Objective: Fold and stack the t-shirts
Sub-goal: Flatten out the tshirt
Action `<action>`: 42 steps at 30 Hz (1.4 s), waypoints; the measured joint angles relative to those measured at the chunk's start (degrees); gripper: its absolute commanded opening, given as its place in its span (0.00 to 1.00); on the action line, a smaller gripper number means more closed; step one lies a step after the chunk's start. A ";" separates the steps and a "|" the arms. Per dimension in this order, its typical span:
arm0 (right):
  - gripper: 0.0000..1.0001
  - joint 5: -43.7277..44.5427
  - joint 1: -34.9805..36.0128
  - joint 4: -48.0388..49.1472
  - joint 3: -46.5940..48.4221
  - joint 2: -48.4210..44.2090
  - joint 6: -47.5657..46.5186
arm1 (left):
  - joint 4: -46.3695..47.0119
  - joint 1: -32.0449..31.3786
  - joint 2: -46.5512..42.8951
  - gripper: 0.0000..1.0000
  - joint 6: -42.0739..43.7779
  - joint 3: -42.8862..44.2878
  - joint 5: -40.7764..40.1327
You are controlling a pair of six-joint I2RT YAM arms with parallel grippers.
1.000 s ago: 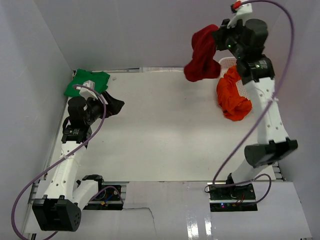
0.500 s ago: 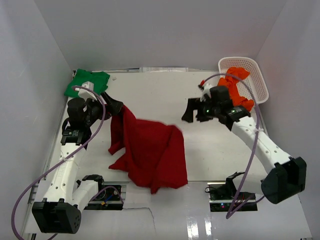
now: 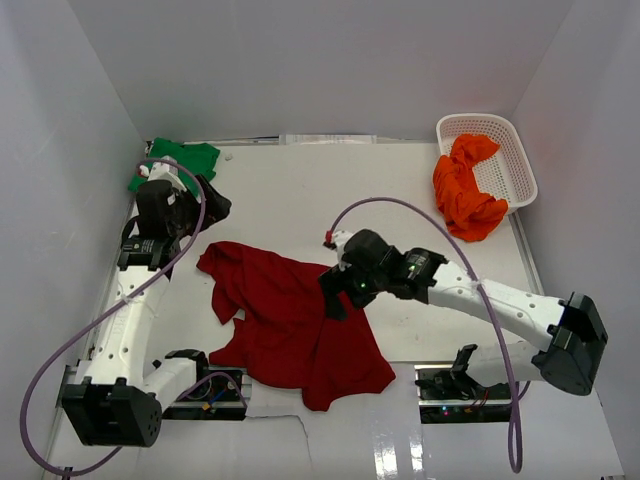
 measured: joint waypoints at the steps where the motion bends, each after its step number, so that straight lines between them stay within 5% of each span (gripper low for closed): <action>1: 0.93 0.85 2.75 0.57 -0.02 0.87 0.39 | -0.50 0.04 0.83 0.98 -0.28 0.26 -0.50; 11: 0.86 9.81 22.34 6.99 -0.15 11.15 0.39 | -3.02 16.06 17.57 0.98 -4.42 3.78 5.29; 20: 0.82 14.10 31.63 13.84 2.75 21.31 -2.38 | -3.26 20.61 18.18 0.98 -7.85 4.24 9.44; 24: 0.58 14.27 32.48 15.61 3.67 24.79 -3.13 | -3.26 21.92 18.18 0.98 -8.28 4.24 10.40; 29: 0.57 13.88 32.59 16.11 5.75 28.46 -3.74 | -3.26 22.58 18.14 0.98 -8.31 4.24 10.99; 31: 0.09 13.62 32.59 16.39 6.80 29.81 -3.91 | -3.26 22.73 18.14 0.98 -8.31 4.24 11.10; 38: 0.08 13.16 30.91 15.43 9.29 28.65 -4.61 | -3.26 23.43 17.49 0.98 -8.41 4.20 11.30; 42: 0.08 7.48 20.02 15.37 7.98 16.72 -4.42 | -3.19 23.61 16.44 0.98 -8.48 4.20 11.34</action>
